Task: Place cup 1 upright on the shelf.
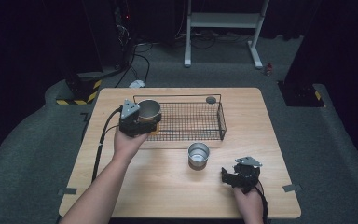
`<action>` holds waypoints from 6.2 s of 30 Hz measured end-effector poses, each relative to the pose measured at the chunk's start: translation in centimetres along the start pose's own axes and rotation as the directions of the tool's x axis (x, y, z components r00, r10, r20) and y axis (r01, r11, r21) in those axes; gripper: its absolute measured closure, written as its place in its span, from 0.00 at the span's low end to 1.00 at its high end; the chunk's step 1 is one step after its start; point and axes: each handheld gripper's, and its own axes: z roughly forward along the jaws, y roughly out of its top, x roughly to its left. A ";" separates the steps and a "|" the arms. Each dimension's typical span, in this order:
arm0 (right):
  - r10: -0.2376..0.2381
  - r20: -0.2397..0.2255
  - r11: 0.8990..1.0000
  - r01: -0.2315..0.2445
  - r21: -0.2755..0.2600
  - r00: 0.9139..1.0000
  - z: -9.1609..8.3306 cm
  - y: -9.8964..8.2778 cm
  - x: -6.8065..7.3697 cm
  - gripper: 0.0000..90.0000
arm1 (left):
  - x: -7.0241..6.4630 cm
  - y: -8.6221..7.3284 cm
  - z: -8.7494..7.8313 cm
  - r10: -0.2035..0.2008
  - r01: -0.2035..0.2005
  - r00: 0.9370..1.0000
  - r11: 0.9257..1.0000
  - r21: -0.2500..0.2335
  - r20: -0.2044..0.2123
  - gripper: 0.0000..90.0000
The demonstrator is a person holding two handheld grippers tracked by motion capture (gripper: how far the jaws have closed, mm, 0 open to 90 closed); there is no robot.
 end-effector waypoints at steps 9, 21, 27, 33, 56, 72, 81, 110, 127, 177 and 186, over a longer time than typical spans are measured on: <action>0.001 -0.001 1.000 -0.001 0.000 1.000 0.0 0.0 0.0 0.11 | 0.0 0.9 1.4 -0.004 0.004 1.000 1.000 -0.004 0.000 0.15; -0.011 -0.007 1.000 0.011 -0.002 1.000 -0.1 -0.1 0.0 0.11 | 0.5 1.5 3.5 -0.001 0.002 1.000 1.000 0.023 -0.029 0.15; -0.008 -0.008 1.000 0.008 -0.002 1.000 -0.1 -0.1 0.0 0.11 | 1.2 1.1 4.5 -0.038 0.039 0.999 0.998 0.045 -0.039 0.15; -0.009 -0.009 1.000 0.009 -0.001 1.000 -0.1 -0.1 0.0 0.11 | 1.7 0.9 5.3 -0.076 0.078 0.997 0.995 0.060 -0.033 0.15; -0.019 -0.015 1.000 0.019 -0.003 1.000 -0.1 -0.1 0.1 0.11 | 1.8 -0.2 8.0 -0.087 0.091 0.996 0.987 0.135 -0.031 0.15; -0.020 -0.025 1.000 0.020 0.000 1.000 -0.2 -0.2 0.2 0.11 | 1.6 -2.1 9.5 -0.054 0.072 0.994 0.976 0.205 -0.092 0.15; -0.025 -0.025 1.000 0.025 -0.001 0.999 -0.2 -0.2 0.2 0.11 | 1.6 -2.9 10.0 -0.043 0.065 0.995 0.967 0.245 -0.096 0.15; -0.023 -0.026 1.000 0.023 0.000 0.999 -0.2 -0.2 0.2 0.11 | 1.6 -3.8 10.1 -0.045 0.070 0.994 0.961 0.269 -0.096 0.15; -0.023 -0.025 1.000 0.023 -0.001 0.999 -0.2 -0.2 0.2 0.11 | 1.5 -4.0 10.0 -0.028 0.055 0.995 0.961 0.272 -0.100 0.15; -0.024 -0.026 1.000 0.024 0.000 0.999 -0.2 -0.2 0.2 0.11 | 1.6 -3.3 4.2 -0.003 0.021 0.997 0.972 0.234 -0.076 0.01; -0.024 -0.026 1.000 0.024 0.000 0.999 -0.2 -0.2 0.2 0.11 | 2.0 -4.1 2.0 0.006 0.010 0.998 0.973 0.232 -0.069 0.02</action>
